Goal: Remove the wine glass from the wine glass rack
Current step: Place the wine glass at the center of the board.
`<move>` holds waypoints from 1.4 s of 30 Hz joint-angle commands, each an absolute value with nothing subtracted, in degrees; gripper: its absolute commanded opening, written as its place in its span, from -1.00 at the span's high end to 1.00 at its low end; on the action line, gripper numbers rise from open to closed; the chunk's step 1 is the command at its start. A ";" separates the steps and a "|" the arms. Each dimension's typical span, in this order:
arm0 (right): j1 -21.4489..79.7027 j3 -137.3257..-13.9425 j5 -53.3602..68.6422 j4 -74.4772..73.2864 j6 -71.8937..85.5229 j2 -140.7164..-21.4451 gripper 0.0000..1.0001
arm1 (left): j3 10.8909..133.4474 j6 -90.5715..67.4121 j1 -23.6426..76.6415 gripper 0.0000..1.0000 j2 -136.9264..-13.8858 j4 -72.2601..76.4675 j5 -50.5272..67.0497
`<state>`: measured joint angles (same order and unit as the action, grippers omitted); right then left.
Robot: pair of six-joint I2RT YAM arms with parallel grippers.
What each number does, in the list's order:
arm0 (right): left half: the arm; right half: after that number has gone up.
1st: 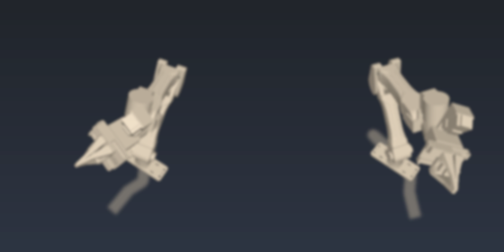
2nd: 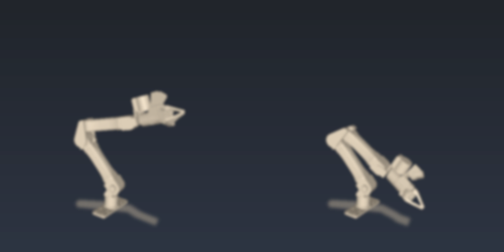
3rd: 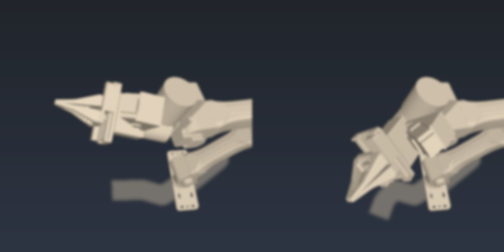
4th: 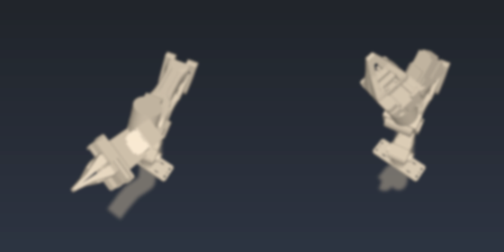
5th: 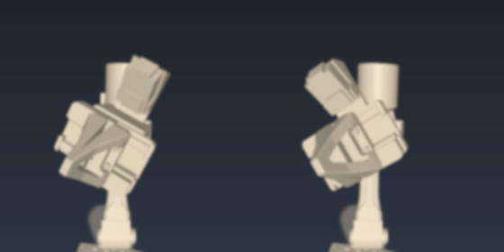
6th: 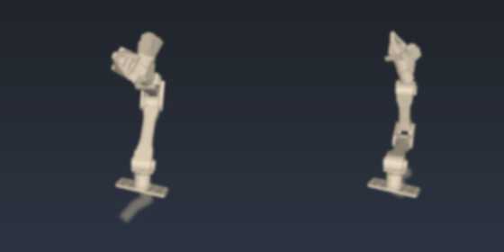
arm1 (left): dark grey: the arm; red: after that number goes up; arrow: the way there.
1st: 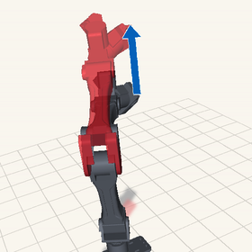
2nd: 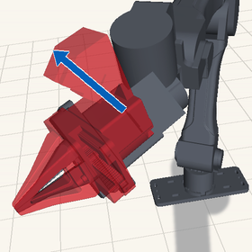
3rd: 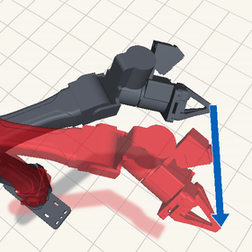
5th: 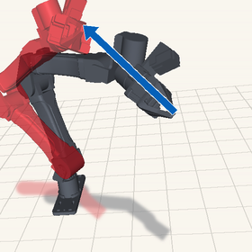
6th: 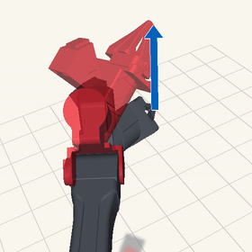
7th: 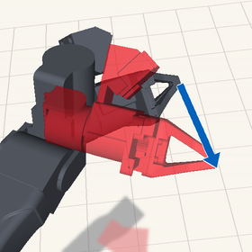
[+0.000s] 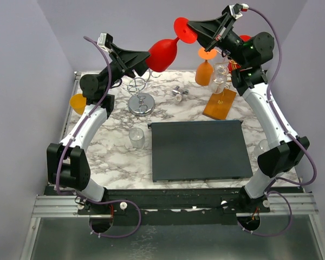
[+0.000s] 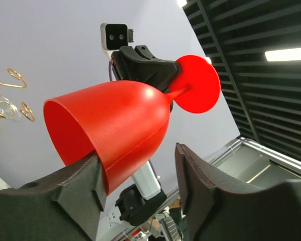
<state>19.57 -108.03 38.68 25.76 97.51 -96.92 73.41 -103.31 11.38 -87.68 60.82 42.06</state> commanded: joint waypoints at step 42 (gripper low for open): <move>18.91 -97.21 11.16 -22.96 42.44 -73.29 -1.00 | 87.27 -49.53 11.82 1.00 -63.96 -33.99 21.67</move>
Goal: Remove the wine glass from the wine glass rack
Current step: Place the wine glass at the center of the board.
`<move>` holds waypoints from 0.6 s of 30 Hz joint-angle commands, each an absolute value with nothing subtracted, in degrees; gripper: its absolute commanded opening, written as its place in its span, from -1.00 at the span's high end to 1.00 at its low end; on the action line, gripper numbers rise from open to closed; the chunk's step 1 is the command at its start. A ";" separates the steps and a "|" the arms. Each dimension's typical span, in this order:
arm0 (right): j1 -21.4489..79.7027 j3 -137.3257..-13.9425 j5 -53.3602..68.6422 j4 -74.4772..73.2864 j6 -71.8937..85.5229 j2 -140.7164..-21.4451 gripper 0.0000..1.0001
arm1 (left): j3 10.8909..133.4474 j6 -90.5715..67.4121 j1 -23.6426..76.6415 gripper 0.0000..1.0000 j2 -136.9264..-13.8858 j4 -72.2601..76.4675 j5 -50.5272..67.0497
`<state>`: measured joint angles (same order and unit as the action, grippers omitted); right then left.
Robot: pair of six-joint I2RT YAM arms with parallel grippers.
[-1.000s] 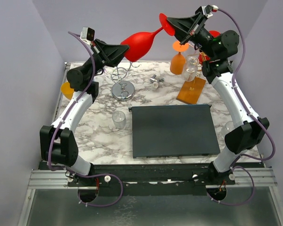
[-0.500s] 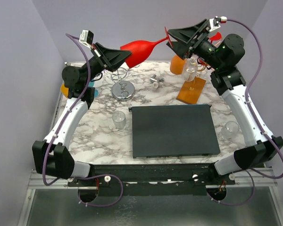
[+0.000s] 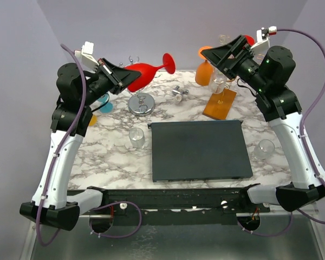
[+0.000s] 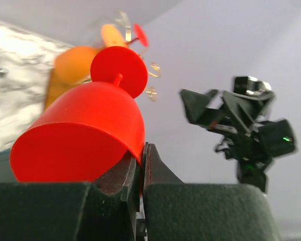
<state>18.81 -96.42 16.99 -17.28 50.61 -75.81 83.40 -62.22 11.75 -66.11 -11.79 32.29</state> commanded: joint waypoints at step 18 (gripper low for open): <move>18.98 -96.87 8.07 -26.27 34.65 -72.01 -1.00 | 93.31 -37.44 11.78 1.00 -60.15 -60.19 -8.24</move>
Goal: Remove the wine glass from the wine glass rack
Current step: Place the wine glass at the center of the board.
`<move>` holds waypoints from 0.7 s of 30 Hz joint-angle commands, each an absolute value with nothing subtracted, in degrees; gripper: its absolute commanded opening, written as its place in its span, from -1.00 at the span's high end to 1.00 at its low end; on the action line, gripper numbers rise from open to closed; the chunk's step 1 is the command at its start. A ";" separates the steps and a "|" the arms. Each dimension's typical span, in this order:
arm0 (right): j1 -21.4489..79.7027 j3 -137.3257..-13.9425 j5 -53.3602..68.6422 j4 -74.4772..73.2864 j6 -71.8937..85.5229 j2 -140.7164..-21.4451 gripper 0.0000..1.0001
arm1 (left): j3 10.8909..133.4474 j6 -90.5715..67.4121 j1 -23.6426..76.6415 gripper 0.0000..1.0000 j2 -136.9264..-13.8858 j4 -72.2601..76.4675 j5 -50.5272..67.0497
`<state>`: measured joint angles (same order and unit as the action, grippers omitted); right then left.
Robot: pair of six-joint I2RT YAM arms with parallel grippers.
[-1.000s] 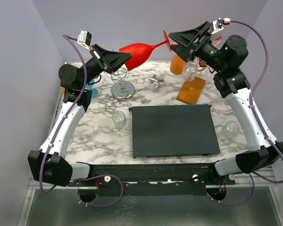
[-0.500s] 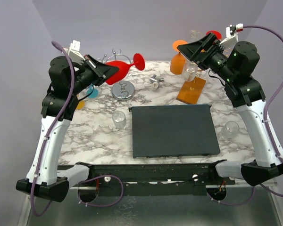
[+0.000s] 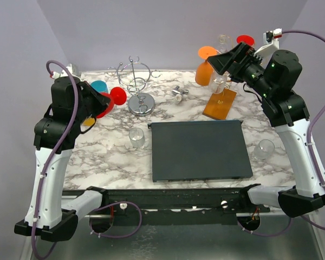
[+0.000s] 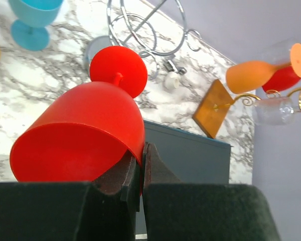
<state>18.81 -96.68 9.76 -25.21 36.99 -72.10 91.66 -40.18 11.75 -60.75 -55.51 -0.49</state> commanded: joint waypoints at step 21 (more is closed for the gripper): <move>18.92 -98.01 6.31 -28.55 30.94 -72.56 -1.00 | 88.56 -29.70 11.26 1.00 -79.78 -56.09 -11.50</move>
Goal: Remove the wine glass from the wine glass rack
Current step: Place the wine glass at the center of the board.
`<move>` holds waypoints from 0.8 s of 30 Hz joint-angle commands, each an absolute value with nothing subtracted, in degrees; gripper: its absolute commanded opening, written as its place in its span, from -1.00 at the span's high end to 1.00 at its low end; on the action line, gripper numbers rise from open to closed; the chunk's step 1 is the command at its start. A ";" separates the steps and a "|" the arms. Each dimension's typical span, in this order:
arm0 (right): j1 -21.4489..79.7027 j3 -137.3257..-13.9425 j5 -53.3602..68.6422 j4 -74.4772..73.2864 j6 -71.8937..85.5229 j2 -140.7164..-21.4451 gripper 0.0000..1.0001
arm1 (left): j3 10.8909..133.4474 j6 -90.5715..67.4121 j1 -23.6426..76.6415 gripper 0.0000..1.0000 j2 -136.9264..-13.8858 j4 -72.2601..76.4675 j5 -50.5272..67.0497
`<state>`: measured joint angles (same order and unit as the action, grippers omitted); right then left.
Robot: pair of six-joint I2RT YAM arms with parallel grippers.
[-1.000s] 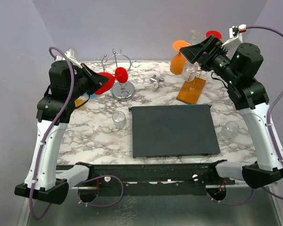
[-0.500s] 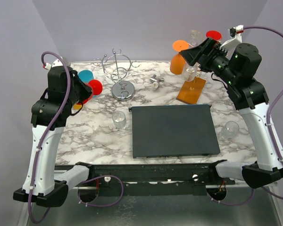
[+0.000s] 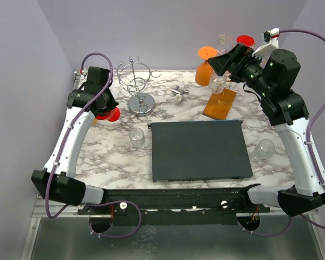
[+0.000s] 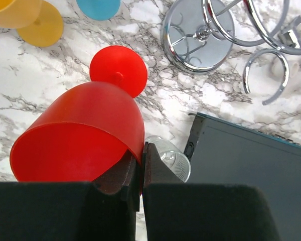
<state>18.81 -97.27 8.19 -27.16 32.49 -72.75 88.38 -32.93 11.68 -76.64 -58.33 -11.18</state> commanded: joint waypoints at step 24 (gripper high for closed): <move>18.91 -98.38 6.88 -30.32 30.42 -72.22 -1.00 | 91.20 -25.05 4.77 1.00 -96.33 -51.59 -2.46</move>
